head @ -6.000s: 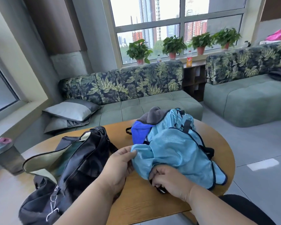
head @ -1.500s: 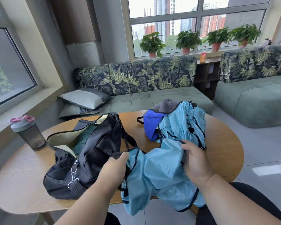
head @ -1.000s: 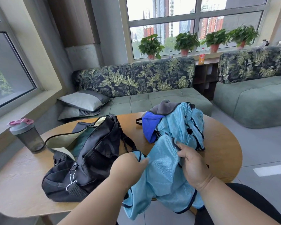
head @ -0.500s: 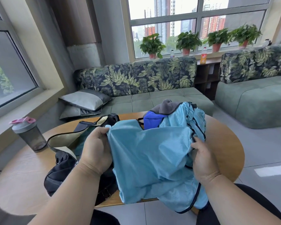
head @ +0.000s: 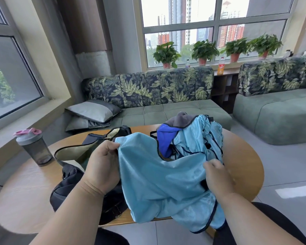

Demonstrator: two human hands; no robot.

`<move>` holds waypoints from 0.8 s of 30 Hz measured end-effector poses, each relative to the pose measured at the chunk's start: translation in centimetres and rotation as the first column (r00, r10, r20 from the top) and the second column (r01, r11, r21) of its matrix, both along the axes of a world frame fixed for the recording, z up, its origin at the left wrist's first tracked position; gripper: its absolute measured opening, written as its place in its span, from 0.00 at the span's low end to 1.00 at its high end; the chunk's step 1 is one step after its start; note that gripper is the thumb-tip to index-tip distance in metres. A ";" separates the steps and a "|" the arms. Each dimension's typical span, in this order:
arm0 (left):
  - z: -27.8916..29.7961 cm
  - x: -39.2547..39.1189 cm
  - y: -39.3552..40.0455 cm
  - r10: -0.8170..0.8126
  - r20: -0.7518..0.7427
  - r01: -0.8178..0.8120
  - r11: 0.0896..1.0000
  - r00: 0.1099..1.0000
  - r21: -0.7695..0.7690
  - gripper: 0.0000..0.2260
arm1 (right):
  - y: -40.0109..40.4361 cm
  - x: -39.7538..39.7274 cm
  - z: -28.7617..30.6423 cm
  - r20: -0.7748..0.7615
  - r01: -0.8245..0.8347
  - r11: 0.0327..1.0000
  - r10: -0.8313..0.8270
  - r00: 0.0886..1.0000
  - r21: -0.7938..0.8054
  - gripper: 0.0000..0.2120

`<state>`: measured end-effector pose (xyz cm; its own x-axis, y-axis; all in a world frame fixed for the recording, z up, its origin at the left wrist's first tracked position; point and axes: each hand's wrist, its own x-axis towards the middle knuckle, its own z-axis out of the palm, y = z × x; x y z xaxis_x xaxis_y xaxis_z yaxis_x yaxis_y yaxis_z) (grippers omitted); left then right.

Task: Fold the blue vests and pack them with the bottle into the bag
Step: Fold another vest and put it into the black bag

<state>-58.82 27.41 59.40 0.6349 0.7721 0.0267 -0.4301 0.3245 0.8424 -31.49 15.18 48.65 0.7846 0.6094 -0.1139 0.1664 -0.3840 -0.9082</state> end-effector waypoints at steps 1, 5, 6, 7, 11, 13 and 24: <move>0.1 0.3 -0.5 -0.027 -0.029 0.027 0.999 0.999 0.030 0.20 | 0.1 -0.3 -0.1 0.127 -0.011 0.998 0.018 0.992 -0.058 0.04; -0.5 1.3 -1.4 -0.092 -0.123 0.097 0.995 0.988 0.034 0.22 | 0.6 -2.0 -1.0 0.417 -0.184 0.983 0.164 0.894 0.008 0.27; -0.9 1.5 -1.5 -0.110 -0.128 0.114 0.993 0.986 0.027 0.20 | 0.6 -2.3 -1.2 0.447 -0.276 0.961 0.234 0.863 0.030 0.32; -1.3 1.7 -1.5 -0.130 -0.129 0.134 0.991 0.983 0.024 0.18 | 0.5 -2.7 -1.3 0.483 -0.363 0.931 0.306 0.821 0.026 0.34; -2.5 1.8 -1.2 -0.225 -0.117 0.225 0.974 0.967 -0.012 0.18 | 0.8 -3.6 -1.9 0.575 -0.478 0.871 0.450 0.684 -0.113 0.26; -2.7 1.6 -1.0 -0.255 -0.094 0.252 0.967 0.962 -0.039 0.23 | 0.9 -3.3 -2.3 0.550 -0.487 0.845 0.519 0.654 -0.219 0.21; -3.6 1.9 -1.1 -0.178 -0.230 0.133 0.971 0.957 -0.197 0.24 | 1.2 -1.9 -1.6 0.084 -0.319 0.925 0.342 0.936 -0.209 0.18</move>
